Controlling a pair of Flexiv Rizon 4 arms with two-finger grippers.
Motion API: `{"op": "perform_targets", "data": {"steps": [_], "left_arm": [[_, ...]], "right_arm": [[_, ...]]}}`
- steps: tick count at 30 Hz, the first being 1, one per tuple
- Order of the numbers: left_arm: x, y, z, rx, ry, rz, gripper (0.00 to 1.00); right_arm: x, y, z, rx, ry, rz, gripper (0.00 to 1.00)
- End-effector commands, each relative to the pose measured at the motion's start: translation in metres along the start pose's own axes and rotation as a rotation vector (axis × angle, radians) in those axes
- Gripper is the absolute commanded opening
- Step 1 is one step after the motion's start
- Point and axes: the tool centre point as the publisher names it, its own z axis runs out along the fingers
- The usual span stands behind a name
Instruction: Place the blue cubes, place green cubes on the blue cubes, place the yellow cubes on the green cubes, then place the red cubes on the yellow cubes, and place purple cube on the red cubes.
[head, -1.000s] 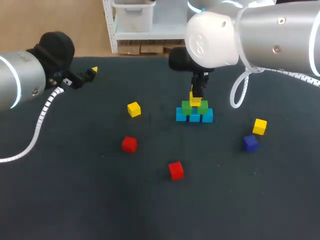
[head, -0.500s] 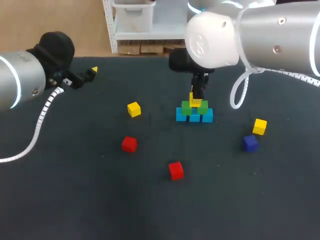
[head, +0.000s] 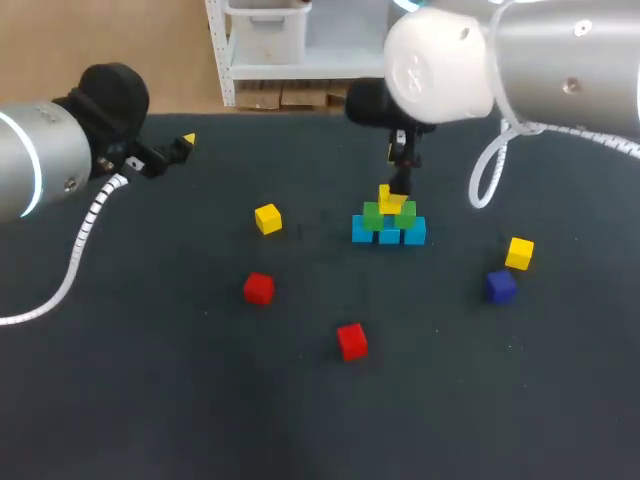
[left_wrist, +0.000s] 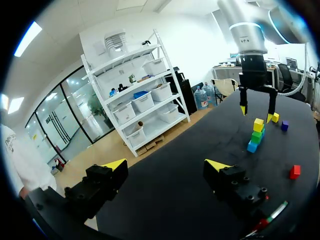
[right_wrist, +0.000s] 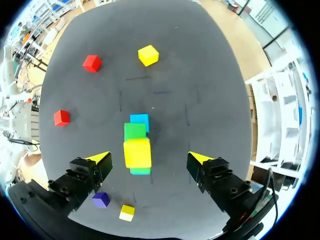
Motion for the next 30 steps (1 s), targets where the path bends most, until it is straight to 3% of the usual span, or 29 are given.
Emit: {"op": "perform_targets", "data": {"steps": [1,11,17,30], "left_arm": [[0.0,-0.001,0.0,-0.004,-0.001,0.0,1.0],[0.0,-0.001,0.0,-0.004,-0.001,0.0,1.0],[0.0,-0.001,0.0,-0.004,-0.001,0.0,1.0],[0.0,-0.001,0.0,-0.004,-0.001,0.0,1.0]], "right_arm": [[0.027,0.017,-0.019,0.065,-0.058,0.035,1.0],[0.067,0.026,-0.035,0.113,-0.067,0.128,1.0],[0.094,0.033,-0.021,0.098,-0.01,0.156,1.0],[0.144,0.043,-0.001,0.086,0.002,0.245,1.0]]}}
